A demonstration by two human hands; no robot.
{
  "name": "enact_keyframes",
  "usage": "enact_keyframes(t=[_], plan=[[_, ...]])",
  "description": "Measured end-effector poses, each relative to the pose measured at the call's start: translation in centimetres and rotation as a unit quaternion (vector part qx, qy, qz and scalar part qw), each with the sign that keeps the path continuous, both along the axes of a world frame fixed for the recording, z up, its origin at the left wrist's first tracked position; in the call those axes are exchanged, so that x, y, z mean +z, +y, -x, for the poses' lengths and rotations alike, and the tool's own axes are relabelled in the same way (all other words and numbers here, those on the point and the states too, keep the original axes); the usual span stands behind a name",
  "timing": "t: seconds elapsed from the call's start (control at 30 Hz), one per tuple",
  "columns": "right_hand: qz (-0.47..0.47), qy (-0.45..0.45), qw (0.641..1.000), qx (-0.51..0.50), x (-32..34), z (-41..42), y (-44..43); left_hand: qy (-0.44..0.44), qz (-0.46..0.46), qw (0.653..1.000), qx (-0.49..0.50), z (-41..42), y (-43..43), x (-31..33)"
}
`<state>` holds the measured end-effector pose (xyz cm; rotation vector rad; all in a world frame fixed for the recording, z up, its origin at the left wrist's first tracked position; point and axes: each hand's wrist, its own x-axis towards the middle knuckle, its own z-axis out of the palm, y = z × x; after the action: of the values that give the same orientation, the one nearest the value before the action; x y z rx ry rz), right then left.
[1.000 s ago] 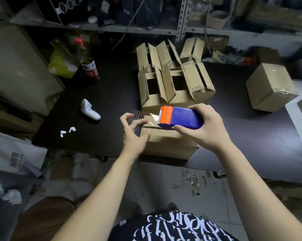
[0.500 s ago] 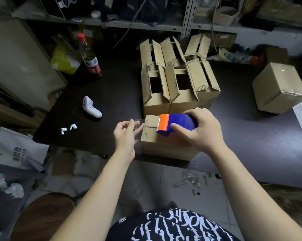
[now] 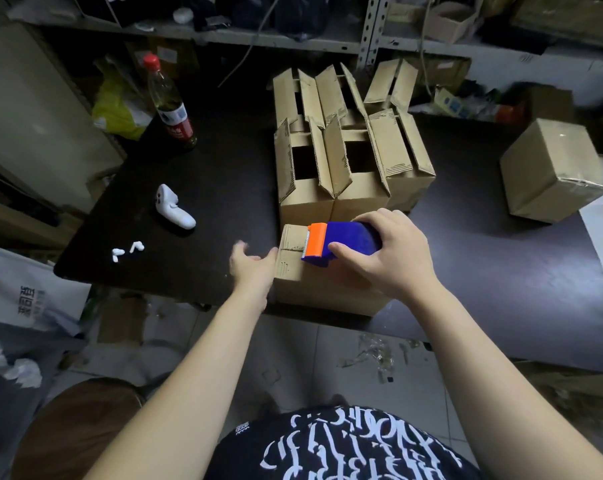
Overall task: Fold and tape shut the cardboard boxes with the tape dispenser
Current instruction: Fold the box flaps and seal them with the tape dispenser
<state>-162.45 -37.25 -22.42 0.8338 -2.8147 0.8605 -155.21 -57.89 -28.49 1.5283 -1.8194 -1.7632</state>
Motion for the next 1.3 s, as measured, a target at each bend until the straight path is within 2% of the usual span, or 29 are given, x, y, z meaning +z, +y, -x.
enact_keyframes(t=[0.13,0.2,0.3,0.43,0.67,0.9,1.07,1.17,1.3], plan=[[0.016,0.007,1.000,0.002,0.1,-0.1,0.1,0.053,0.148,0.987,0.037,0.0,0.7,1.0],[0.023,0.001,1.000,0.004,0.3,-0.2,0.0,0.047,0.188,0.981,0.006,0.2,1.9,1.5],[0.036,-0.042,0.998,0.040,0.9,0.2,0.3,0.037,0.184,0.981,-0.048,0.4,3.0,1.3],[0.077,-0.132,0.986,0.072,2.2,1.3,1.8,0.054,0.176,0.981,-0.055,0.4,2.9,1.7],[0.002,-0.279,0.949,0.145,3.6,3.4,2.2,0.054,0.176,0.981,-0.061,1.1,3.2,1.5],[-0.010,-0.260,0.956,0.133,3.5,4.5,3.7,0.035,0.162,0.985,-0.044,2.2,3.5,2.0],[0.024,-0.256,0.957,0.134,2.7,4.5,5.1,0.021,0.173,0.983,-0.051,2.6,3.9,1.8],[-0.001,-0.240,0.962,0.132,3.2,5.3,6.4,0.024,0.178,0.983,-0.033,2.9,3.9,1.6],[0.006,-0.266,0.957,0.116,2.7,5.7,10.1,0.028,0.182,0.983,-0.024,3.2,3.7,1.7]])
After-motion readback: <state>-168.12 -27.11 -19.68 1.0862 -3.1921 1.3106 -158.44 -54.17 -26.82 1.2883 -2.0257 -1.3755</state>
